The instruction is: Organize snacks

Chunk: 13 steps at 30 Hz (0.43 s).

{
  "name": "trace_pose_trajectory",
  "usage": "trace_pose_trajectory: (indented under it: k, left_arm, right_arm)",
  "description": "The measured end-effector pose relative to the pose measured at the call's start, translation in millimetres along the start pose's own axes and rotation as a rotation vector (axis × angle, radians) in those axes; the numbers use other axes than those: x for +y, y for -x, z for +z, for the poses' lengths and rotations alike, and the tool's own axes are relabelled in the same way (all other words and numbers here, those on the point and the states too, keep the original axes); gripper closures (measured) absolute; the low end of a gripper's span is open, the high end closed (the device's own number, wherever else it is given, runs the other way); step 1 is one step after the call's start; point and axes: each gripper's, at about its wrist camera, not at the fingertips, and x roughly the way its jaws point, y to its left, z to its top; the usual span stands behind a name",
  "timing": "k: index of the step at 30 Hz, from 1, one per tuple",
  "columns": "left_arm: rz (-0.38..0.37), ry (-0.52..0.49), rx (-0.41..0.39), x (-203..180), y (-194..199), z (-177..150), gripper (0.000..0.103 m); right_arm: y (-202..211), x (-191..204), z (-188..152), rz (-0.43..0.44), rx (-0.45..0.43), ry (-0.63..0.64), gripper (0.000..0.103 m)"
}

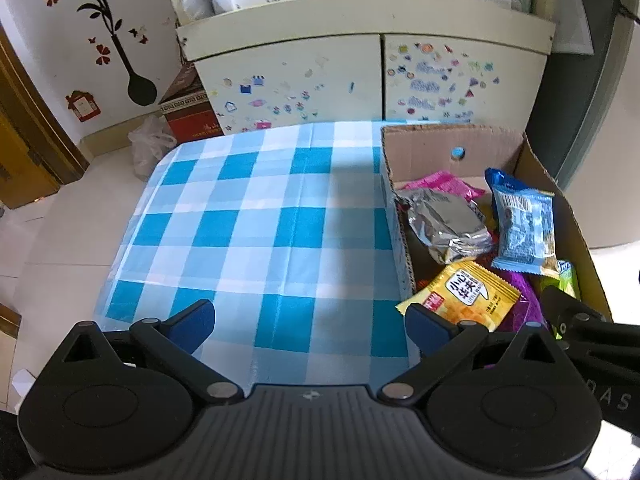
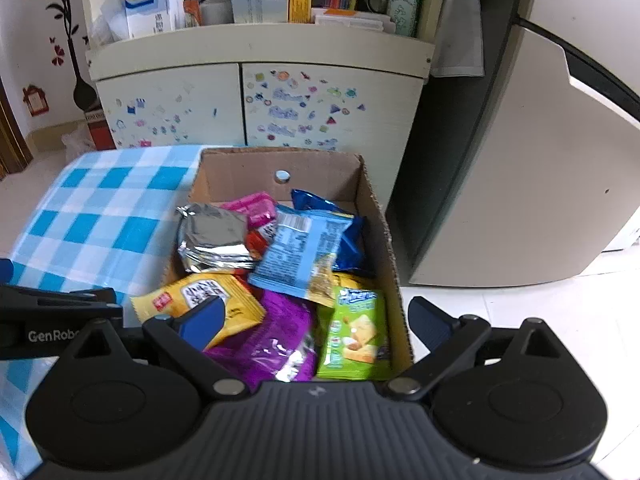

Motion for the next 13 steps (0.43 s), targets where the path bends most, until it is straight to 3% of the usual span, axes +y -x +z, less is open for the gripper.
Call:
trace_pose_trajectory:
  k: [13]
  left_arm:
    - [-0.001,0.041,-0.061,68,14,-7,0.000]
  right_arm:
    - [12,46,6,0.117,-0.054,-0.022,0.005]
